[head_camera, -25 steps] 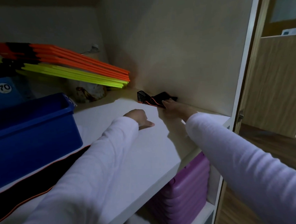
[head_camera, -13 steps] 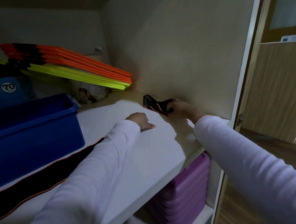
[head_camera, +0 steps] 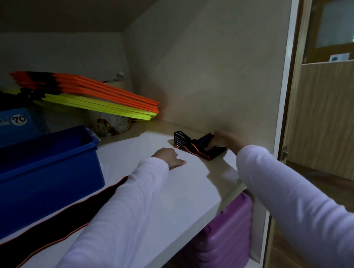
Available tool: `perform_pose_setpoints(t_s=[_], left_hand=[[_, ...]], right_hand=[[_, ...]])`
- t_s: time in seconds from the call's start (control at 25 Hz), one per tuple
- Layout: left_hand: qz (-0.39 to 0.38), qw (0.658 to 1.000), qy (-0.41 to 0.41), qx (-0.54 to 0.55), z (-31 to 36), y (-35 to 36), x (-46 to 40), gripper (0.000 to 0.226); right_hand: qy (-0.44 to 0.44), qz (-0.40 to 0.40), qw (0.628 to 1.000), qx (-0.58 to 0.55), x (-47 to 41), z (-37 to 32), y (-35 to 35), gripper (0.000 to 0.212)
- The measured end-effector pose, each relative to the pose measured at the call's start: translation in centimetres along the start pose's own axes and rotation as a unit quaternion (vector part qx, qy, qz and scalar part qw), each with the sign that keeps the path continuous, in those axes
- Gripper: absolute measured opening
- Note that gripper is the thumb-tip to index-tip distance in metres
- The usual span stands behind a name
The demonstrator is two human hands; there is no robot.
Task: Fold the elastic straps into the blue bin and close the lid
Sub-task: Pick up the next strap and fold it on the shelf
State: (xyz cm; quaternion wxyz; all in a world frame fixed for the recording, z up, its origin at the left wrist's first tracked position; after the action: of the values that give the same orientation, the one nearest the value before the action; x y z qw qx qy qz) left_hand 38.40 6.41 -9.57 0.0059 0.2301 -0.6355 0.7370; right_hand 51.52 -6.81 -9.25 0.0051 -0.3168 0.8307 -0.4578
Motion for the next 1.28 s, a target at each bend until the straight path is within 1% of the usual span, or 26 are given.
perform_pose_setpoints(t_s=[0.08, 0.12, 0.2, 0.24, 0.28, 0.32, 0.36, 0.4, 0.44, 0.48, 0.52, 0.56, 0.6, 0.64, 0.68, 0.72, 0.76, 0.8, 0.84, 0.88, 0.96, 1.0, 1.04, 1.12, 1.2, 1.28], left_hand=[[-0.002, 1.0, 0.001, 0.019, -0.1, 0.1, 0.2, 0.067], [0.001, 0.999, 0.004, 0.037, -0.2, 0.1, 0.2, 0.067], [0.011, 0.997, 0.008, 0.075, -0.6, 0.0, 0.2, 0.068], [0.009, 0.996, 0.006, 0.093, -0.8, 0.1, 0.3, 0.069], [0.01, 0.993, 0.007, 0.114, -1.1, 0.1, 0.5, 0.069], [0.01, 0.99, 0.003, 0.139, -1.6, 0.2, 0.5, 0.068], [0.016, 0.984, 0.007, 0.176, -2.0, 0.3, 0.5, 0.063], [0.025, 0.973, 0.011, 0.231, -2.3, 0.4, 0.5, 0.052], [0.039, 0.952, 0.021, 0.301, -2.4, 0.4, 0.6, 0.034], [0.065, 0.93, 0.028, 0.36, -2.6, 0.1, 0.8, 0.025], [0.092, 0.908, 0.024, 0.407, -2.9, -0.4, 1.1, 0.032], [0.101, 0.886, 0.026, 0.451, -2.8, -0.7, 1.4, 0.035], [0.092, 0.846, 0.045, 0.523, -2.4, -0.8, 1.9, 0.038], [0.053, 0.784, 0.07, 0.615, -1.6, -0.6, 1.9, 0.05], [0.005, 0.703, 0.113, 0.702, -0.2, -0.7, 2.1, 0.063], [-0.027, 0.635, 0.149, 0.758, 0.9, -1.0, 2.5, 0.071], [-0.044, 0.594, 0.174, 0.784, 1.5, -1.5, 3.1, 0.076], [-0.042, 0.59, 0.18, 0.786, 1.6, -1.9, 3.7, 0.078], [-0.034, 0.598, 0.18, 0.78, 1.2, -2.1, 4.1, 0.076], [-0.021, 0.619, 0.174, 0.765, 0.5, -2.2, 4.6, 0.067], [0.004, 0.654, 0.171, 0.737, -0.6, -2.2, 6.2, 0.038], [0.014, 0.669, 0.169, 0.723, -1.2, -2.2, 7.1, 0.029], [0.022, 0.68, 0.165, 0.714, -1.9, -2.0, 8.2, 0.025], [0.026, 0.679, 0.163, 0.715, -3.3, -1.4, 10.0, 0.025], [0.03, 0.669, 0.146, 0.728, -5.7, -0.6, 12.1, 0.023], [0.039, 0.677, 0.116, 0.726, -8.8, 0.6, 14.0, 0.016]], right_hand=[[-0.011, 0.016, 0.998, -0.054, -0.1, 0.2, 0.0, 0.05], [-0.017, 0.022, 0.996, -0.084, 0.0, 0.4, 0.0, 0.044], [-0.026, 0.017, 0.991, -0.131, 0.6, 0.6, -0.1, 0.015], [-0.034, 0.011, 0.988, -0.152, 0.8, 0.6, -0.1, 0.003], [-0.036, 0.007, 0.983, -0.18, 0.9, 0.7, -0.2, 0.016], [-0.044, 0.007, 0.977, -0.209, 1.1, 0.6, -0.3, 0.023], [-0.059, 0.014, 0.97, -0.235, 1.6, 0.3, -0.4, 0.024], [-0.075, 0.021, 0.962, -0.261, 1.8, 0.0, -0.7, 0.025], [-0.095, 0.018, 0.95, -0.297, 2.1, -0.4, -0.8, 0.024], [-0.119, 0.002, 0.933, -0.338, 2.4, -1.1, -0.8, 0.024], [-0.141, -0.018, 0.915, -0.377, 2.9, -1.9, -0.9, 0.024], [-0.162, -0.034, 0.9, -0.403, 3.3, -2.7, -1.0, 0.023], [-0.18, -0.048, 0.889, -0.419, 3.8, -3.7, -1.1, 0.02], [-0.197, -0.057, 0.879, -0.43, 4.0, -4.5, -1.3, 0.015], [-0.21, -0.065, 0.873, -0.436, 4.3, -5.2, -1.5, 0.01], [-0.217, -0.068, 0.872, -0.434, 4.6, -5.7, -1.6, 0.01], [-0.219, -0.074, 0.876, -0.424, 5.1, -6.1, -1.5, 0.009], [-0.223, -0.087, 0.88, -0.411, 5.7, -6.6, -1.2, 0.008], [-0.223, -0.098, 0.884, -0.399, 6.2, -6.8, -1.0, 0.015], [-0.225, -0.106, 0.885, -0.393, 6.5, -7.0, -0.8, 0.021], [-0.224, -0.135, 0.884, -0.387, 7.4, -7.6, 0.3, 0.026], [-0.226, -0.154, 0.88, -0.389, 7.9, -8.0, 1.0, 0.027], [-0.229, -0.178, 0.875, -0.387, 8.3, -8.7, 2.0, 0.027], [-0.246, -0.23, 0.862, -0.379, 9.4, -10.7, 4.3, 0.03], [-0.258, -0.276, 0.852, -0.362, 10.6, -12.9, 7.0, 0.033], [-0.268, -0.321, 0.844, -0.335, 11.9, -15.3, 9.9, 0.032]])
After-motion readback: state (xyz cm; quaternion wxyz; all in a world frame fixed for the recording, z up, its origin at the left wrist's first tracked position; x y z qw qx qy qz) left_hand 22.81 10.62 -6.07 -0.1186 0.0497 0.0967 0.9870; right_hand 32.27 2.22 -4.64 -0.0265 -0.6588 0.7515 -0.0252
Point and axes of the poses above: each hand's wrist, its own x-axis away from the middle knuckle, its own y-axis out of the palm, z = x × y, the point moved 9 cm from there along -x, towards the middle knuckle, and after that the axes turned 11 degrees about -z, right-handed, at the moved point
